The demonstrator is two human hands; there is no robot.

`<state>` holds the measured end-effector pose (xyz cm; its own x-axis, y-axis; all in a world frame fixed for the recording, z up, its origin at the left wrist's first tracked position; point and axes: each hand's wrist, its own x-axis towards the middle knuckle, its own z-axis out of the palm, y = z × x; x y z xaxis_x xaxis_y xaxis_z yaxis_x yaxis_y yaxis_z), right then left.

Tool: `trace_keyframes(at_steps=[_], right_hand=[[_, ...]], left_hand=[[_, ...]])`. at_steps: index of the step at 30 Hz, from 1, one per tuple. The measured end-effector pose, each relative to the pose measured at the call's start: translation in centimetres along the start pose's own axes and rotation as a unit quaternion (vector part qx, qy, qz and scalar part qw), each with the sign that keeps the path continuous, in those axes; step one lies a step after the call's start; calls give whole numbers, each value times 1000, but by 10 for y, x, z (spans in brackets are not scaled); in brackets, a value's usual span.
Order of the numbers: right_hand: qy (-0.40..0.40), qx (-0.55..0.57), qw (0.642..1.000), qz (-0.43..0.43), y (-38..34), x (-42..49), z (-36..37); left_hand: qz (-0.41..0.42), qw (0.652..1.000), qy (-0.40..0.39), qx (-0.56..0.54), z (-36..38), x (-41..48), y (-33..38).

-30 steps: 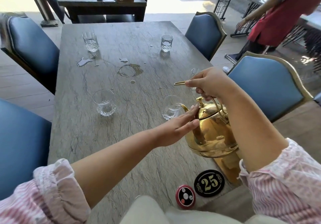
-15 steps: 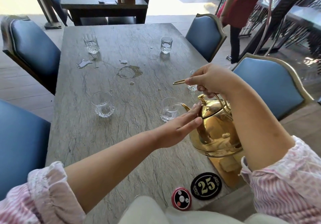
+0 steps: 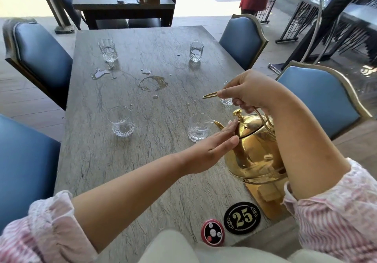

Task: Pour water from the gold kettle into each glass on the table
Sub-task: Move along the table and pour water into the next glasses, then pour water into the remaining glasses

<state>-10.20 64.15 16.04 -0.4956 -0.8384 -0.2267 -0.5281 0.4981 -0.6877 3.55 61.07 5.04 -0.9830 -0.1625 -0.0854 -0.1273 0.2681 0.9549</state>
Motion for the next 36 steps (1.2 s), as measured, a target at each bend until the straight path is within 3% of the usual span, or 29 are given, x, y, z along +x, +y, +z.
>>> trace_keyframes(at_steps=[12,22,29,36], right_hand=[[16,27,999,-5,5,6,16],[114,132,983,-59,29,-14,31],[159,343,924,-59,48,-53,55],[190,405,890,-86,61,-92,84]], left_hand=[[-19,1000,13,14,-4,-2,-12],[-12,996,55,76,-1,-11,-20],[-23,982,101,155,18,-27,-23],[2,967,167,194,44,-53,-41]])
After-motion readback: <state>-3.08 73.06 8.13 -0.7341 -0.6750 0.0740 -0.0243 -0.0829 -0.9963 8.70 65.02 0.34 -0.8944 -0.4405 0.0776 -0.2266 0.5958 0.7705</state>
